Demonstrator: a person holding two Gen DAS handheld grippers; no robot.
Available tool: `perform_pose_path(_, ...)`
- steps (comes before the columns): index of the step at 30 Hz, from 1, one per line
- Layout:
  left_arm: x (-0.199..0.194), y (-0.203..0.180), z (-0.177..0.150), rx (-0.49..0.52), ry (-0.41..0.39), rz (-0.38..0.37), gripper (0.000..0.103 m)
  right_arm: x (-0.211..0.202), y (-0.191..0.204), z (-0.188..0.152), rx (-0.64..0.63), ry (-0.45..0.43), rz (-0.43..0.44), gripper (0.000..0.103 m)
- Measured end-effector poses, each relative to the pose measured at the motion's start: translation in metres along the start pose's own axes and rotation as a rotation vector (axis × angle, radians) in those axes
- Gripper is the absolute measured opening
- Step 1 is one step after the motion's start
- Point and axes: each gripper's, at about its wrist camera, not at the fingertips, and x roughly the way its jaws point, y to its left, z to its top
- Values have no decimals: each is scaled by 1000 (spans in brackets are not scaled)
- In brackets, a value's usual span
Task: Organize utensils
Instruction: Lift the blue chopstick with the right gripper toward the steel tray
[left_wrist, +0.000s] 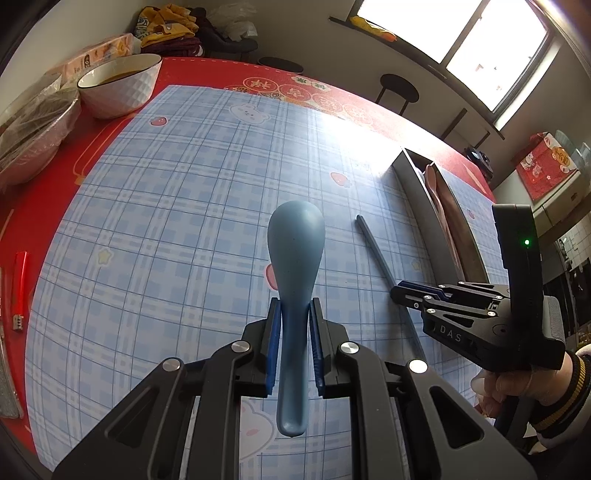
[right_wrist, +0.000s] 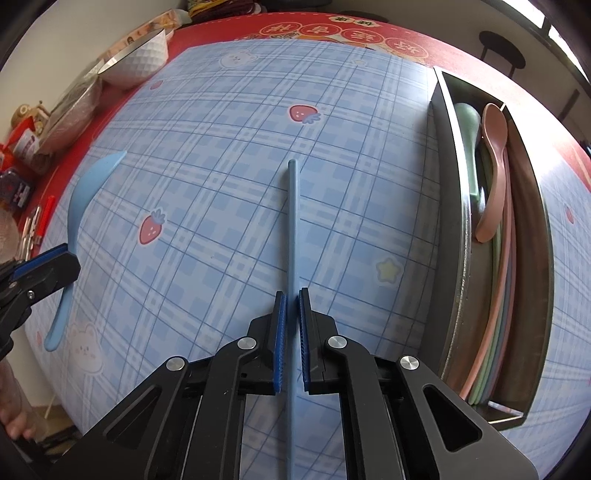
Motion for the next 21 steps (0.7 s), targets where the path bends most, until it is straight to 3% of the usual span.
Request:
perform_pose_path(3,-1,-5,3,13,-8,-7,15,-13,-7,0,70,-63,91,6)
perform_pose_path(12,7,-18,9,37,5,-28,15,-61,-36,7,211,-217,188,6)
perform_pose_path(21,13,-32,16,74,16,-42,15,-93,-92,17,330,-331,119,6)
